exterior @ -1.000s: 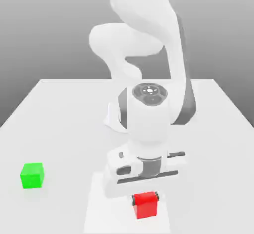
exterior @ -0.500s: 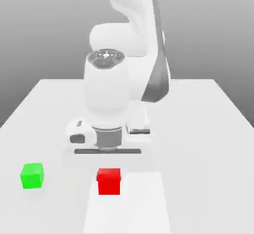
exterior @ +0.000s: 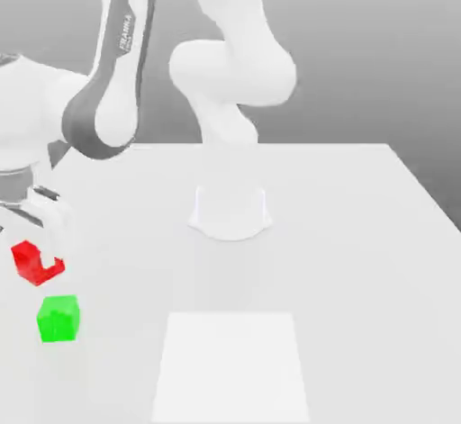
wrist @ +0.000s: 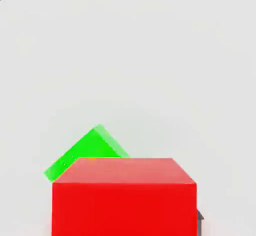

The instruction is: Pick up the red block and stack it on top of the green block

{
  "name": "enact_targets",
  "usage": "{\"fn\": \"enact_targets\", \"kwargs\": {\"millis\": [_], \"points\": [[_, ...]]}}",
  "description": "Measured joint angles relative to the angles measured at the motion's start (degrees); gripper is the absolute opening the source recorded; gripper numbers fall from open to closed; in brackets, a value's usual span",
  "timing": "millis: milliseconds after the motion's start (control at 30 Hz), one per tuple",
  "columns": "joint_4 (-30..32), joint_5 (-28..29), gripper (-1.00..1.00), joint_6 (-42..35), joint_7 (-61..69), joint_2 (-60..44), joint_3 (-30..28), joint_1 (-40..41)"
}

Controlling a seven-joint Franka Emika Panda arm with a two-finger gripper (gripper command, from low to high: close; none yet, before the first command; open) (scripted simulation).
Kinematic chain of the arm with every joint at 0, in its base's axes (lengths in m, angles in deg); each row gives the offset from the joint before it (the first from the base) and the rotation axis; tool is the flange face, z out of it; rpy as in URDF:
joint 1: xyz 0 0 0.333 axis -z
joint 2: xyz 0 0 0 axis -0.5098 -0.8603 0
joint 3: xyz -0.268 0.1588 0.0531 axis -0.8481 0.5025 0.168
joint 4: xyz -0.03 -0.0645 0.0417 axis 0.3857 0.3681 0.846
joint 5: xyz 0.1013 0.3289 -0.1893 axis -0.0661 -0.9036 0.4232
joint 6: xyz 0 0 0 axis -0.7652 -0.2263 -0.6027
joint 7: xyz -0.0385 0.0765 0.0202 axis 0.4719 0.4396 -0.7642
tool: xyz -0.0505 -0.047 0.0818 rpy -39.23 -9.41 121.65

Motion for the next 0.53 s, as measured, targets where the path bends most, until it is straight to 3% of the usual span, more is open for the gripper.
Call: {"fn": "enact_targets", "kwargs": {"millis": [67,100,333,533], "points": [[-0.1,-1.8,-1.00,3.1,1.3,-3.4,1.0,0.5],[-0.1,-2.3,1.00,4.1,1.6,-4.5,1.4,0.8],[-0.1,-2.3,1.00,4.1,1.6,-4.4,1.4,0.9],[0.3,2.6,1.00,-4.3,-1.9,4.6,0.4,0.9]]}}
